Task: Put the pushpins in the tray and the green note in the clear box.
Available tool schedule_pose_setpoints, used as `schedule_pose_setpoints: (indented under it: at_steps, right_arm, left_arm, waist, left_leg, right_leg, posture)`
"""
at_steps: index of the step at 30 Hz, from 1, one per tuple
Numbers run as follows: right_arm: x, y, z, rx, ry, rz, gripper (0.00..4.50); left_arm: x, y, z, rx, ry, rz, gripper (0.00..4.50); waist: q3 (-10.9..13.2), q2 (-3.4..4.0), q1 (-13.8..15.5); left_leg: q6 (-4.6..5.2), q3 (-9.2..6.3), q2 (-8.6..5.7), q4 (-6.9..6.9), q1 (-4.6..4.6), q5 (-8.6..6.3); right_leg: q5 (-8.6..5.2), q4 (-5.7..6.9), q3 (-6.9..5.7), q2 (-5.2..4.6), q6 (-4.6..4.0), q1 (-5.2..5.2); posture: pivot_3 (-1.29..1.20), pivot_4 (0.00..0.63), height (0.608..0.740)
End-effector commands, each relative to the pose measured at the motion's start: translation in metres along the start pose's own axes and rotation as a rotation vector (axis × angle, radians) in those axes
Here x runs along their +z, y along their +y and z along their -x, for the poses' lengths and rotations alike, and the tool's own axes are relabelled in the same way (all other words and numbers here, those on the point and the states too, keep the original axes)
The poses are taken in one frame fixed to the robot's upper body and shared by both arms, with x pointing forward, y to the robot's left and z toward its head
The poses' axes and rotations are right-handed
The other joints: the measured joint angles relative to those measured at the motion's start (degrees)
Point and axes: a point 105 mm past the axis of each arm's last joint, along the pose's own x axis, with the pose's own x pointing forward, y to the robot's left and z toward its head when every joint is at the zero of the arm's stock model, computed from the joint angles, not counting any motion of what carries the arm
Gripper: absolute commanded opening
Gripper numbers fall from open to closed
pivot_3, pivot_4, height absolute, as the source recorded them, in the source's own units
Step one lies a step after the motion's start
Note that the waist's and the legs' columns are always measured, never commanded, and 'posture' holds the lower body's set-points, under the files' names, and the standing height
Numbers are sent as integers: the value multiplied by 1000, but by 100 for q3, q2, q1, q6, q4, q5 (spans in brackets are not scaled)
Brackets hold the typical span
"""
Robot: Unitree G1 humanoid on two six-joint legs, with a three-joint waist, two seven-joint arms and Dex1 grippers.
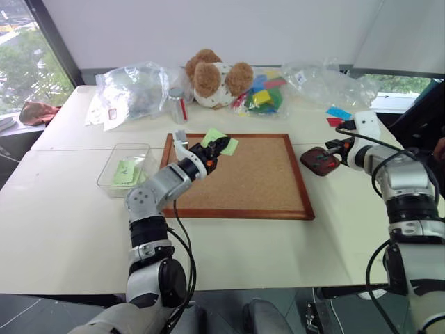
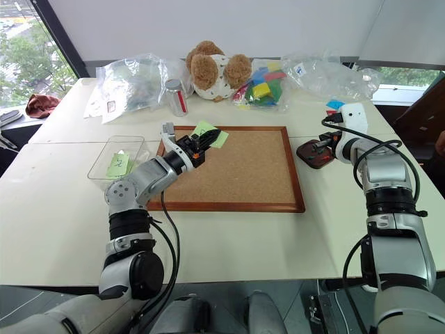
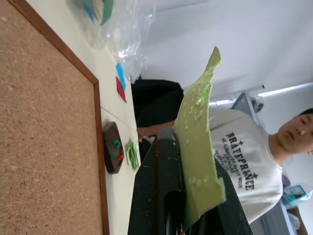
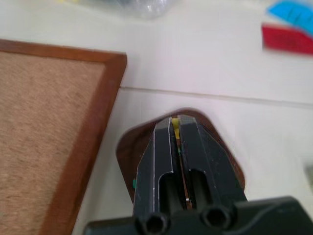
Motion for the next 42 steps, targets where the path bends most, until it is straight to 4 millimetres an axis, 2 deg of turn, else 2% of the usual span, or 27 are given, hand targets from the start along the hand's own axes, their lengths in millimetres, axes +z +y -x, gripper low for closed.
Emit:
schedule_pose_setpoints:
  at_steps: [1,5,6,8,10,15,22,26,28,30,33,39,42]
  right_arm:
    - [7,-1,-3,19,-30,16,0]
    - [0,-2,-6,21,-15,11,0]
    - [0,-2,-6,22,-15,10,282]
    - [-1,-2,-6,23,-13,9,971]
    - [-2,-2,-7,25,-13,8,1856]
    - [-2,-2,-7,22,-16,6,4369]
    - [3,-1,-6,36,-34,-31,4369]
    - [16,2,-2,50,-72,-25,4369]
    - [29,8,3,78,-108,-7,4369]
    - [50,26,14,170,-173,13,4369]
    - [77,67,45,363,-274,72,4369]
    - [96,125,90,634,-370,149,4369]
    - [100,153,113,793,-424,191,4369]
  left_arm:
    - [2,-14,1,-38,-8,-37,35]
    - [4,-11,3,-29,-17,-43,35]
    - [4,-11,3,-27,-18,-45,7]
    - [4,-10,4,-25,-17,-49,0]
    - [4,-10,4,-23,-16,-53,0]
    - [4,-10,4,-20,-12,-61,0]
    - [4,-9,4,-12,-6,-77,0]
    - [5,-9,4,-9,-6,-88,0]
    - [6,-11,5,-7,-9,-111,0]
    - [8,-18,6,-21,-15,-136,0]
    - [20,-23,10,12,-66,-213,0]
    - [62,-54,28,103,-313,-460,0]
    - [85,-61,46,261,-435,-666,0]
  waist:
    - [0,0,7]
    - [0,0,11]
    - [0,0,11]
    - [0,0,6]
    - [0,0,5]
    - [0,0,6]
    - [0,0,4]
    - [0,0,4]
    - [0,0,5]
    - [0,0,8]
    - [0,0,12]
    - [0,0,20]
    - [0,0,15]
  left_leg:
    - [0,0,0,0,0,0]
    - [0,0,0,1,-1,0]
    - [0,0,0,1,0,0]
    - [0,0,0,2,0,0]
    - [-1,0,0,2,0,0]
    - [-1,0,0,2,0,0]
    - [-1,0,0,2,0,1]
    - [-2,0,0,2,0,1]
    - [-2,0,0,2,0,1]
    - [-2,-1,0,2,0,1]
    - [-2,-5,1,-1,-2,1]
    - [-2,-7,2,6,-2,1]
    - [-2,-7,1,5,-2,1]
  right_leg:
    - [0,0,0,0,0,0]
    - [0,0,0,0,0,1]
    - [0,-1,0,0,0,1]
    - [0,-1,0,0,0,1]
    - [0,-1,-1,0,0,1]
    - [0,-1,0,0,0,1]
    - [0,0,-1,0,0,1]
    - [0,0,0,0,0,1]
    - [0,1,0,0,0,1]
    - [0,1,0,0,0,0]
    - [0,1,-3,0,0,-2]
    - [3,1,-2,0,5,2]
    - [3,1,-2,0,5,1]
  posture:
    - [0,150,740]
    - [0,150,740]
    - [0,150,740]
    - [0,150,740]
    - [0,150,740]
    - [0,150,740]
    - [0,150,740]
    - [0,150,740]
    - [0,150,740]
    - [0,150,740]
    - [0,150,740]
    - [0,150,740]
    - [0,150,740]
